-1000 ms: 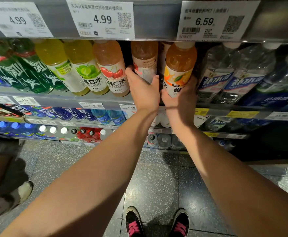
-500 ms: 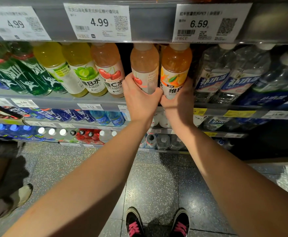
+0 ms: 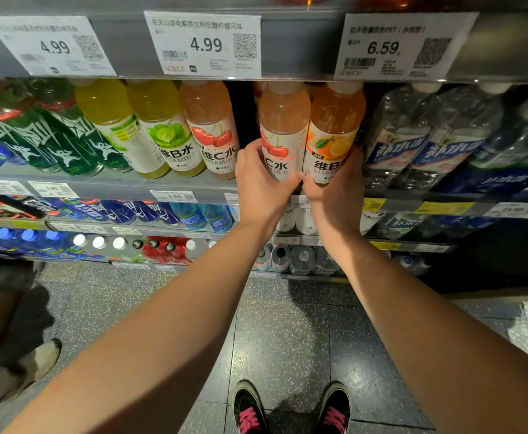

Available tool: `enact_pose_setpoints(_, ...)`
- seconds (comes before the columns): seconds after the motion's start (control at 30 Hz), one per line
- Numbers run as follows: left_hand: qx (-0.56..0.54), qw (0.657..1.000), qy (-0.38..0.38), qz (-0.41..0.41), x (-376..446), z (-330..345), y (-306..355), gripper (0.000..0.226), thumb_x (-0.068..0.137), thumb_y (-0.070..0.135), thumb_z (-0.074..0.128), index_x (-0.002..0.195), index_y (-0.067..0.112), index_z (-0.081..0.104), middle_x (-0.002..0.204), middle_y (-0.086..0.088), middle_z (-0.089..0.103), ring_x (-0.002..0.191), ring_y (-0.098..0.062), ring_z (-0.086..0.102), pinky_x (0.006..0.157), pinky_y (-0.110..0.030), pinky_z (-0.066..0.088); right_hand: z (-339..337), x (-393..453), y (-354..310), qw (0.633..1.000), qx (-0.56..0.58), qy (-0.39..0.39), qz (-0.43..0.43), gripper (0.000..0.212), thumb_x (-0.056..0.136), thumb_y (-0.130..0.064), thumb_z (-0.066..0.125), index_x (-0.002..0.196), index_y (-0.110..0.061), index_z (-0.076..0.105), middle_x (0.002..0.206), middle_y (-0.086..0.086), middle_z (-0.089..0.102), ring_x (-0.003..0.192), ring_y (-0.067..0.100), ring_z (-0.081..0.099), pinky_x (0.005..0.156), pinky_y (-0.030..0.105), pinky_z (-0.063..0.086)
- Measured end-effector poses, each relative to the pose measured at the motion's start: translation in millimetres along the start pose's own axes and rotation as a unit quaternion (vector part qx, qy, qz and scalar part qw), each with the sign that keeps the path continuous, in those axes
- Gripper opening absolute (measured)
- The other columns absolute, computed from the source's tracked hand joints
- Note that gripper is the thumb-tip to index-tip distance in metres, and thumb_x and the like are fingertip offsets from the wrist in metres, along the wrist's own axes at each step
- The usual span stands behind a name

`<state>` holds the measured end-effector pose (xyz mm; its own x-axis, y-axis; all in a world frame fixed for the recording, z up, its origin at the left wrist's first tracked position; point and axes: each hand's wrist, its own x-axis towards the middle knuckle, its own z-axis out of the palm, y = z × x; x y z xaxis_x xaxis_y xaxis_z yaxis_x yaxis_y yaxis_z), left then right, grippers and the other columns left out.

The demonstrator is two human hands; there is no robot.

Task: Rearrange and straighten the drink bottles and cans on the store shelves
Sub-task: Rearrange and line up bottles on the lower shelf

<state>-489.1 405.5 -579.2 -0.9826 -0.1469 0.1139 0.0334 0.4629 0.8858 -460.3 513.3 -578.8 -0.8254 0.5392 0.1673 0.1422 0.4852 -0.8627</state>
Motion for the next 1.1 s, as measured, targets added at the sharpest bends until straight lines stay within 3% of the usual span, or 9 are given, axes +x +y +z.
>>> enact_pose_setpoints(0.17,0.019,0.999,0.026,0.008,-1.8,4.7,3.2,0.070,0.060,0.029,0.092,0.117,0.008,0.057,0.109,-0.001,0.050,0.107,-0.022,0.050,0.092,-0.033,0.044,3.2,-3.6,0.3,1.000,-0.009,0.021,0.000,0.069,0.077,-0.015,0.073,0.136,0.000,0.040,0.130,0.021,0.056,0.118,0.036,0.055,0.093,0.041,0.048)
enact_pose_setpoints(0.4,0.006,1.000,0.014,-0.003,-5.8,-2.1,7.0,0.074,0.059,0.035,0.093,0.116,0.013,0.052,0.112,-0.003,0.060,0.105,-0.021,0.059,0.090,-0.042,0.051,3.7,-14.9,-4.8,0.999,-0.020,0.028,0.020,0.077,0.082,-0.014,0.069,0.148,0.001,0.032,0.147,0.022,0.044,0.134,0.035,0.045,0.108,0.048,0.042)
enact_pose_setpoints(0.57,0.010,0.998,0.054,0.033,-19.8,-37.7,3.6,0.064,0.075,0.034,0.086,0.125,0.014,0.053,0.117,-0.001,0.057,0.110,-0.012,0.054,0.095,-0.019,0.044,2.5,-40.3,-13.2,0.996,0.038,0.085,-0.011,0.058,0.081,-0.014,0.068,0.133,-0.001,0.048,0.126,0.016,0.053,0.117,0.029,0.053,0.096,0.045,0.047)
enact_pose_setpoints(0.7,-0.004,0.988,0.153,0.005,-13.7,-76.6,-15.6,0.052,0.083,0.026,0.079,0.125,0.011,0.053,0.119,-0.003,0.053,0.111,-0.016,0.055,0.100,-0.031,0.048,22.7,-68.1,-34.0,0.997,0.042,0.019,-0.061,0.037,0.087,-0.024,0.066,0.116,-0.003,0.056,0.108,0.013,0.060,0.099,0.026,0.059,0.088,0.041,0.051)
enact_pose_setpoints(0.77,-0.007,0.984,0.178,-0.018,-5.2,-91.1,-25.9,0.057,0.083,0.022,0.079,0.130,0.006,0.050,0.123,-0.006,0.050,0.114,-0.018,0.053,0.102,-0.027,0.044,41.3,-75.2,-43.5,0.995,0.058,-0.028,-0.072,0.039,0.086,-0.024,0.069,0.116,-0.003,0.057,0.108,0.014,0.062,0.099,0.027,0.061,0.088,0.043,0.053)
enact_pose_setpoints(0.87,0.005,0.987,0.159,-0.032,10.9,-102.7,-34.7,0.071,0.083,0.023,0.080,0.140,0.004,0.043,0.134,-0.010,0.048,0.125,-0.022,0.050,0.104,-0.022,0.038,69.6,-69.7,-60.2,0.996,0.054,-0.071,-0.027,0.055,0.082,-0.027,0.075,0.128,-0.006,0.053,0.121,0.011,0.059,0.112,0.023,0.058,0.096,0.044,0.050)
enact_pose_setpoints(0.93,0.010,0.989,0.145,-0.035,20.5,-106.6,-40.0,0.077,0.082,0.026,0.080,0.145,0.005,0.040,0.140,-0.011,0.048,0.132,-0.024,0.047,0.110,-0.026,0.036,86.4,-62.4,-70.9,0.996,0.024,-0.086,-0.006,0.067,0.081,-0.033,0.076,0.137,-0.010,0.049,0.132,0.009,0.056,0.122,0.022,0.054,0.102,0.042,0.047)
enact_pose_setpoints(1.0,0.015,0.989,0.141,-0.036,28.4,-107.8,-43.5,0.078,0.083,0.026,0.079,0.147,0.007,0.039,0.144,-0.012,0.047,0.136,-0.025,0.045,0.111,-0.026,0.033,102.3,-53.3,-77.4,0.997,0.008,-0.077,-0.004,0.071,0.077,-0.039,0.077,0.136,-0.011,0.048,0.131,0.009,0.058,0.121,0.025,0.056,0.099,0.044,0.048)
enact_pose_setpoints(1.1,0.015,0.990,0.138,-0.040,34.1,-108.9,-47.5,0.074,0.085,0.024,0.076,0.148,0.010,0.039,0.145,-0.009,0.047,0.135,-0.022,0.046,0.108,-0.025,0.033,119.6,-41.7,-84.5,0.997,0.016,-0.076,0.016,0.067,0.076,-0.030,0.082,0.131,-0.008,0.049,0.126,0.009,0.062,0.117,0.024,0.060,0.096,0.035,0.049)
